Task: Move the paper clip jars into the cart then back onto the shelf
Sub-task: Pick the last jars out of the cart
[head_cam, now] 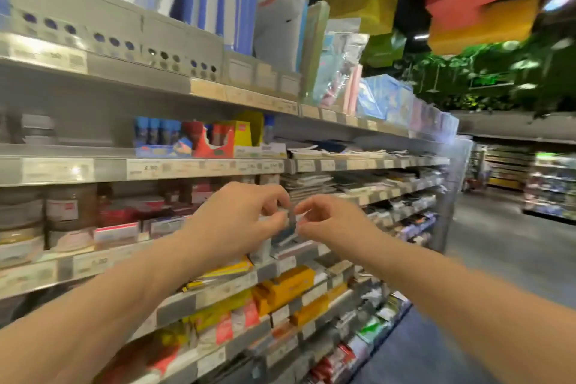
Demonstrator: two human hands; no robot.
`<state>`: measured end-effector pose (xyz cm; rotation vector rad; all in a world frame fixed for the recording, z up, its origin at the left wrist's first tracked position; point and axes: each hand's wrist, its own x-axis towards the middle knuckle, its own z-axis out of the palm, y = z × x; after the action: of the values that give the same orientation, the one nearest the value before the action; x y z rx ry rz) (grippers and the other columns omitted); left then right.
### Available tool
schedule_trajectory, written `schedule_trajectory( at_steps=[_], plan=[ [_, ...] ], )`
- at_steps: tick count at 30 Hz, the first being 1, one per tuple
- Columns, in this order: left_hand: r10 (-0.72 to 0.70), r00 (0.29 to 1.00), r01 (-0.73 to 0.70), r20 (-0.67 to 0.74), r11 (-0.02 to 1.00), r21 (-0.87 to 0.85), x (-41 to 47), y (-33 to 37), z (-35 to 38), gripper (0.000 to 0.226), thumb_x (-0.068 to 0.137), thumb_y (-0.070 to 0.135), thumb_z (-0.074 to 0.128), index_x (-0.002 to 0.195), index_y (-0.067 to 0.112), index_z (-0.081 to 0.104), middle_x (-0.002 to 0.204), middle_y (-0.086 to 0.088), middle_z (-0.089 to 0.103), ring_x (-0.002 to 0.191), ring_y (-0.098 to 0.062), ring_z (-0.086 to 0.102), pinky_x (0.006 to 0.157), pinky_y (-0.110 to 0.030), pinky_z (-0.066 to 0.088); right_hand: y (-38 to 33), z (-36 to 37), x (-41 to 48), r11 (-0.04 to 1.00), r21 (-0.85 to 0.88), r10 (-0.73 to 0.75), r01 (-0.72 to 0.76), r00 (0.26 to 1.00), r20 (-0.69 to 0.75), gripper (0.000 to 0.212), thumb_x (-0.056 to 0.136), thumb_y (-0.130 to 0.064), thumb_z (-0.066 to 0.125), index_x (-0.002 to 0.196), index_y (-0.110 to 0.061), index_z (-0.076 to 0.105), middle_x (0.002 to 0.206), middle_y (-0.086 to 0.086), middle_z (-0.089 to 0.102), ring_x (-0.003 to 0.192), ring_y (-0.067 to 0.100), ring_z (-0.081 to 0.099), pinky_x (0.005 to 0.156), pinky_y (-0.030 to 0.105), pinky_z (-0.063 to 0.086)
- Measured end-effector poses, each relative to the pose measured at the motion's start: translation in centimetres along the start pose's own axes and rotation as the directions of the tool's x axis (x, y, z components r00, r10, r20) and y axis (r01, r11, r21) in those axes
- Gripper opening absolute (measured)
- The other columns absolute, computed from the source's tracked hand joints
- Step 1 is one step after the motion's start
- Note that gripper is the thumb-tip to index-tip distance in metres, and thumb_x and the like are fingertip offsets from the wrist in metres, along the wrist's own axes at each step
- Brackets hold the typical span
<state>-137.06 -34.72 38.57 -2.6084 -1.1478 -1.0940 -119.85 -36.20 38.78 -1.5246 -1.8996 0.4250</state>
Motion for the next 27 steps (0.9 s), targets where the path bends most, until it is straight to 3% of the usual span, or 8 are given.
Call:
schedule_trajectory(
  at_steps=[4,8,10,14,17,22,25,27],
  plan=[
    [0.111,0.991,-0.097,0.075,0.980,-0.175,1.9,8.0,6.1,0.016,0.088,0.033,0.054,0.102,0.034,0.062,0.085,0.018,0.064,0.079,0.001,0.057,0.069,-0.022,0.044,5.5,-6.0,-7.8,0.951,-0.305,0.031,-0.058,0.995,-0.095,0.027,0.086,-0.026,0.060,0.114,-0.027,0.057,0.095,-0.012,0.058,0.087,0.008,0.057,0.069,0.019,0.045],
    [0.211,0.971,-0.171,0.110,0.941,-0.293,3.2,14.8,12.6,0.020,0.088,0.029,0.054,0.105,0.028,0.064,0.088,0.008,0.068,0.081,-0.012,0.061,0.071,-0.028,0.044,10.9,-10.3,-13.8,0.892,-0.404,0.122,-0.204,0.968,-0.220,0.022,0.089,-0.023,0.057,0.110,-0.024,0.059,0.095,-0.009,0.061,0.091,0.016,0.059,0.079,0.031,0.049],
    [0.266,0.951,-0.201,0.157,0.919,-0.339,4.0,17.8,16.1,0.021,0.087,0.026,0.055,0.106,0.022,0.064,0.085,0.001,0.068,0.077,-0.015,0.058,0.064,-0.025,0.038,14.0,-11.9,-16.2,0.859,-0.427,0.174,-0.281,0.946,-0.274,0.021,0.088,-0.023,0.056,0.109,-0.021,0.061,0.101,-0.002,0.065,0.094,0.021,0.060,0.081,0.037,0.049],
    [0.363,0.900,-0.224,0.240,0.860,-0.459,6.1,23.2,23.6,0.021,0.086,0.019,0.057,0.105,0.019,0.066,0.081,0.003,0.066,0.068,-0.006,0.050,0.061,-0.012,0.037,21.5,-14.6,-19.7,0.785,-0.447,0.291,-0.429,0.892,-0.346,0.025,0.084,-0.021,0.056,0.108,-0.022,0.065,0.103,0.002,0.069,0.100,0.025,0.062,0.085,0.039,0.049],
    [0.430,0.863,-0.238,0.264,0.809,-0.538,8.0,26.8,29.2,0.022,0.086,0.019,0.058,0.106,0.023,0.066,0.086,0.005,0.069,0.076,-0.009,0.059,0.071,-0.024,0.043,26.7,-16.6,-21.6,0.709,-0.444,0.413,-0.548,0.833,-0.368,0.031,0.088,-0.020,0.053,0.116,-0.025,0.064,0.115,-0.004,0.067,0.110,0.019,0.059,0.093,0.034,0.046],
    [0.559,0.749,-0.250,0.355,0.736,-0.630,10.6,31.9,39.1,0.019,0.087,0.019,0.058,0.104,0.021,0.066,0.090,0.005,0.069,0.073,0.001,0.060,0.071,-0.019,0.044,35.5,-18.4,-24.6,0.625,-0.337,0.568,-0.704,0.706,-0.423,0.029,0.087,-0.019,0.051,0.110,-0.025,0.067,0.110,-0.006,0.068,0.103,0.018,0.062,0.089,0.032,0.047],
    [0.593,0.691,-0.231,0.414,0.723,-0.651,10.4,34.6,45.1,0.017,0.088,0.022,0.057,0.104,0.022,0.064,0.088,0.004,0.070,0.080,-0.012,0.064,0.074,-0.031,0.050,40.4,-18.0,-27.1,0.576,-0.222,0.671,-0.787,0.610,-0.422,0.028,0.086,-0.019,0.052,0.110,-0.025,0.066,0.104,-0.003,0.069,0.093,0.018,0.064,0.080,0.031,0.050],
    [0.607,0.647,-0.226,0.461,0.730,-0.645,9.7,36.5,48.7,0.021,0.091,0.028,0.054,0.111,0.025,0.061,0.091,0.004,0.069,0.079,-0.015,0.062,0.071,-0.033,0.050,43.3,-17.7,-28.9,0.562,-0.167,0.708,-0.810,0.575,-0.410,0.027,0.087,-0.019,0.054,0.111,-0.023,0.065,0.104,-0.003,0.068,0.097,0.016,0.061,0.083,0.028,0.045]
  ],
)
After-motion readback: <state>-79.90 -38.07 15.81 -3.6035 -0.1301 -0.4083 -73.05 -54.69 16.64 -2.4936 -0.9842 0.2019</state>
